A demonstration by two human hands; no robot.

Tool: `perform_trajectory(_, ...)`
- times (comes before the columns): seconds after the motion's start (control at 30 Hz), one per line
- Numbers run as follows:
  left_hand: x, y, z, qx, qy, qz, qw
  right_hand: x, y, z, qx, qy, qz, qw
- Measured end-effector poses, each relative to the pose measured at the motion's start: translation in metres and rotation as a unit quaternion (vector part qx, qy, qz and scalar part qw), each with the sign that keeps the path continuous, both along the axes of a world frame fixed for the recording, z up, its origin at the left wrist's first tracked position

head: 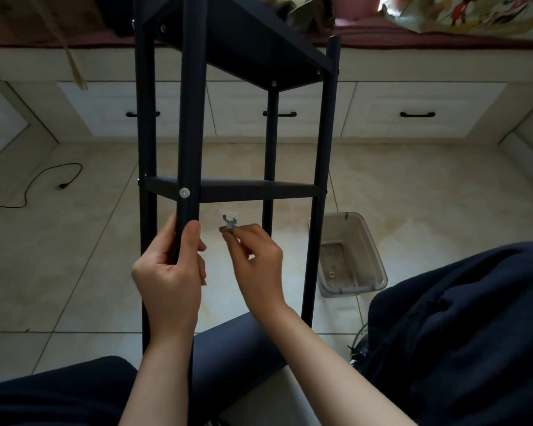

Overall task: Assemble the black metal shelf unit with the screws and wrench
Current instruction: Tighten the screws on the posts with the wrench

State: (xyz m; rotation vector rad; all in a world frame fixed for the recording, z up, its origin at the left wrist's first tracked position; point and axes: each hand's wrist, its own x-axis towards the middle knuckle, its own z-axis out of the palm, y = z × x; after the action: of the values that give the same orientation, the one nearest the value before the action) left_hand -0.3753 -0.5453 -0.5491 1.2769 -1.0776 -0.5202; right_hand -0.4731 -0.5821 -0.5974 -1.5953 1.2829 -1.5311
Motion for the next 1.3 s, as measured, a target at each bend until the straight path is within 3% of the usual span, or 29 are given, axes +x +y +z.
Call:
perform_trajectory(0.2,-0.016,-0.003,0.006,0.010,0.004,0.014,1.000,-0.038,0.011,0.004,0.085,0.040,0.028,0.995)
perform_trajectory(0.33,-0.029,-0.001,0.007,0.011,0.014,0.019,1.000,-0.091,0.015,-0.001,0.136,0.020,-0.048,0.989)
perform_trajectory(0.5,-0.041,-0.003,0.007,0.013,0.012,0.017,1.000,-0.157,0.008,-0.036,0.304,0.030,-0.188,0.934)
perform_trajectory(0.63,-0.049,-0.006,0.007,0.015,0.000,0.021,1.000,-0.180,-0.009,-0.071,0.416,0.089,-0.217,0.879)
perform_trajectory(0.83,-0.049,-0.009,0.009,0.013,-0.005,0.013,1.000,-0.212,-0.054,-0.090,0.494,0.281,-0.138,0.811)
perform_trajectory(0.97,-0.049,-0.009,0.006,0.012,-0.015,0.017,1.000,-0.221,-0.081,-0.092,0.481,0.328,-0.099,0.807)
perform_trajectory(1.13,-0.047,-0.009,0.004,0.021,-0.019,0.016,0.999,-0.222,-0.096,-0.077,0.509,0.410,-0.021,0.757)
perform_trajectory(1.2,-0.048,-0.008,0.006,0.017,-0.016,0.012,1.000,-0.220,-0.108,-0.062,0.499,0.341,-0.014,0.797)
perform_trajectory(1.3,-0.052,-0.008,0.007,0.017,0.000,0.003,1.000,-0.207,-0.129,-0.025,0.476,0.064,-0.026,0.877)
